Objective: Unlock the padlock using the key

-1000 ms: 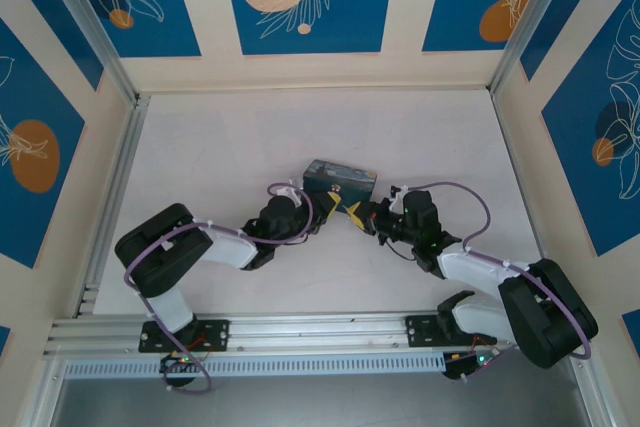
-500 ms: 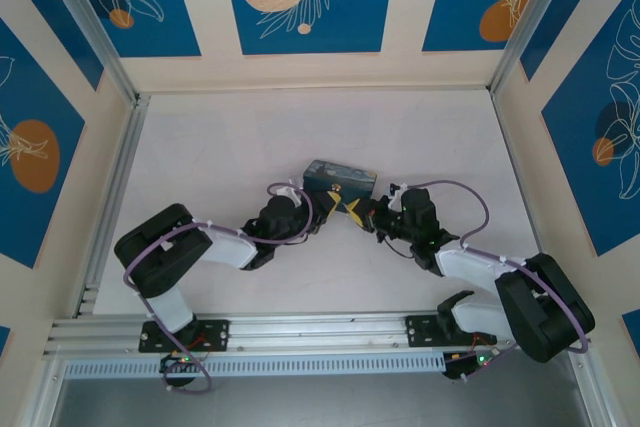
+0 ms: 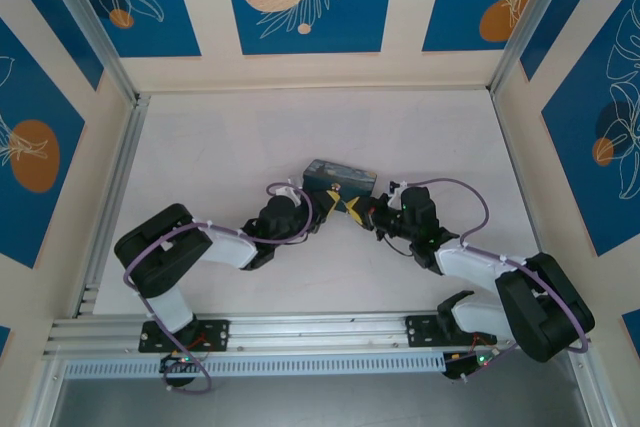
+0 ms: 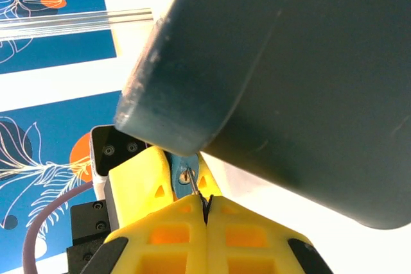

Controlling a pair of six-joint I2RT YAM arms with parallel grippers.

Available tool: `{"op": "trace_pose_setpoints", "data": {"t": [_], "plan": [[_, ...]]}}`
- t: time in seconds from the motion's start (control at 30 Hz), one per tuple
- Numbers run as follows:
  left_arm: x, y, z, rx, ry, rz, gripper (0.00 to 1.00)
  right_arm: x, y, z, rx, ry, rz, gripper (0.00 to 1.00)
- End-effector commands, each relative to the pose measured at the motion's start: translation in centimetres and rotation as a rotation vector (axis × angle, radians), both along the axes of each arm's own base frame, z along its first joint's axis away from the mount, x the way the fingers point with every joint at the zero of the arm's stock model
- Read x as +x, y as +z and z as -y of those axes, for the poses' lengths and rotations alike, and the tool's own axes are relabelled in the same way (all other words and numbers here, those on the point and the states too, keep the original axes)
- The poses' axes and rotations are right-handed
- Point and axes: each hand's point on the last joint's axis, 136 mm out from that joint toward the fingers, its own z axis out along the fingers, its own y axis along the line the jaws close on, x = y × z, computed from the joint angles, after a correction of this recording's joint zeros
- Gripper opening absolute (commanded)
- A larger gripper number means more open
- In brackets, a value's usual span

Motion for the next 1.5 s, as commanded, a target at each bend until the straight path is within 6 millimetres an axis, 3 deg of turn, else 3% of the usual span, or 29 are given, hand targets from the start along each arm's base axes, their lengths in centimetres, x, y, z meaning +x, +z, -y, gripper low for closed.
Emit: {"op": "trace_pose_setpoints", "data": {"t": [0.0,0.4,0.7,0.87,1.47], "plan": [[0.0,2.4,1.0,-0.076,-0.015,0.043,0.0,0.9,1.7,-0.5,0.022,-0.008,0.04,0.0],[-0.1,2.7,1.5,-0.087,-0.017,0.046,0.0,0.7,1.6,-0.7,0.022,-0.015,0.036,0.0],[0.3,2.6,1.3,-0.085,0.014,0.047,0.0,-0.8,1.8,1.9,-0.05,-0.19,0.056,0.0],[0.3,2.3,1.4,-0.09,0.015,0.037,0.0,-1.5,0.9,3.1,-0.083,-0.238,0.005,0.0],[0.0,2.3,1.3,-0.11,0.009,0.033,0.0,-0.7,0.3,0.6,-0.096,-0.174,-0.013,0.0]]}}
